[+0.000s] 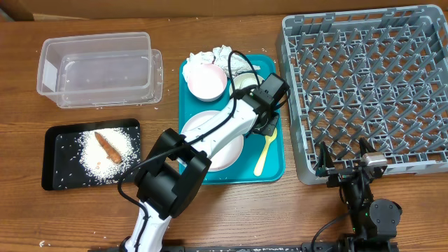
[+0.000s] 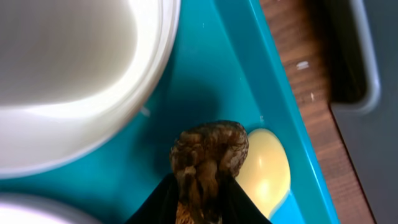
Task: Sort waste into correct bins and load items into the dishwasher
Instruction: 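Carry the food chunk left over the black tray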
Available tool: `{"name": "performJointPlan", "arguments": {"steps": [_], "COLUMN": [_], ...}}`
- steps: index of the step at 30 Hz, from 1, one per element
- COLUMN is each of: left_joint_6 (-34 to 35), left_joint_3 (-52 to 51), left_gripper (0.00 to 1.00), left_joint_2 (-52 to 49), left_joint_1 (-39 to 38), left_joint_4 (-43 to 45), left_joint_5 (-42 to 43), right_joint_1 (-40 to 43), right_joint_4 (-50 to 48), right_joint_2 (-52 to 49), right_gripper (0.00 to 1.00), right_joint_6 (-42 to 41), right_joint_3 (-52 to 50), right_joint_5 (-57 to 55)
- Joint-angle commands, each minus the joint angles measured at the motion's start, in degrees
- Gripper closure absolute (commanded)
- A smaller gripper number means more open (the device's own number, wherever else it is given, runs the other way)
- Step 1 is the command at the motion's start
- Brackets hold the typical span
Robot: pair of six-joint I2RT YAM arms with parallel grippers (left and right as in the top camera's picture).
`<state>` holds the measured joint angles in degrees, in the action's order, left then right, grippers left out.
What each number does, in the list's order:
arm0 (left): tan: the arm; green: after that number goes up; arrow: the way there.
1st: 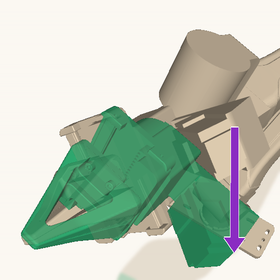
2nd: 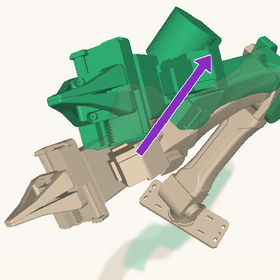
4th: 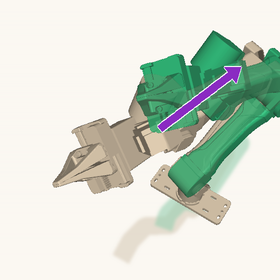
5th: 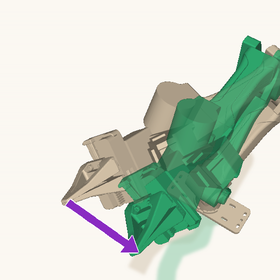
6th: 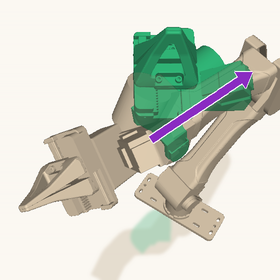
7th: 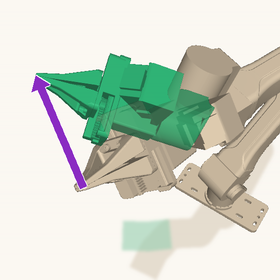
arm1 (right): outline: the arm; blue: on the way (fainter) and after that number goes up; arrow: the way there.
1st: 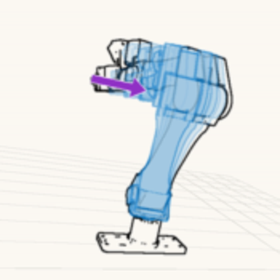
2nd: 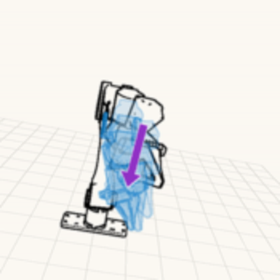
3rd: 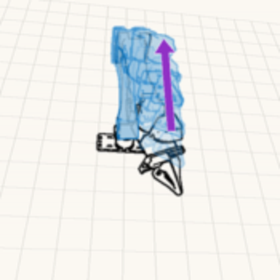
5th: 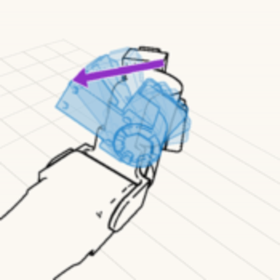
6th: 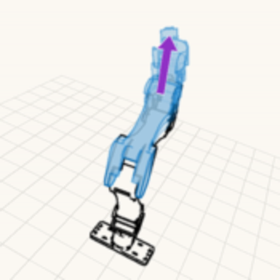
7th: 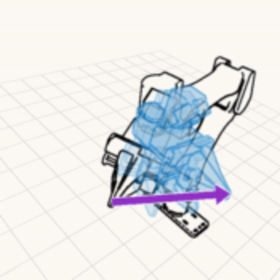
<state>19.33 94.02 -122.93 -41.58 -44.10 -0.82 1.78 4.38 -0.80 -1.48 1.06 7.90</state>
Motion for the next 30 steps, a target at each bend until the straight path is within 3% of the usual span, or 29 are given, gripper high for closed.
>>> {"name": "performJointPlan", "arguments": {"steps": [1, 5, 10, 16, 30], "left_joint_6": [0.0, 0.0, 0.0, 0.0, -0.1], "left_joint_3": [6.7, 11.5, 15.9, 20.5, 29.7], "left_gripper": [0.84, 0.84, 0.76, 0.77, 0.74], "left_joint_2": [-0.6, -0.6, -0.6, -0.6, -0.6], "left_joint_1": [0.3, 0.3, 0.5, 2.8, 16.9], "left_joint_4": [-5.6, -12.1, -19.2, -27.5, -38.7], "left_joint_5": [3.5, 6.6, 6.6, 6.2, 6.2], "right_joint_1": [0.0, 0.0, 0.0, 0.0, 0.0], "right_joint_4": [-0.2, -0.2, -0.2, -0.2, -0.2], "right_joint_2": [0.6, 0.6, 0.5, 0.6, 0.6], "right_gripper": [0.00, 0.00, 0.00, 0.00, 0.00], "right_joint_6": [0.0, 0.0, 0.0, 0.0, 0.0], "right_joint_3": [-0.6, -0.6, -0.6, -0.6, -0.6], "right_joint_5": [-0.6, -0.6, -0.6, -0.6, -0.6]}}
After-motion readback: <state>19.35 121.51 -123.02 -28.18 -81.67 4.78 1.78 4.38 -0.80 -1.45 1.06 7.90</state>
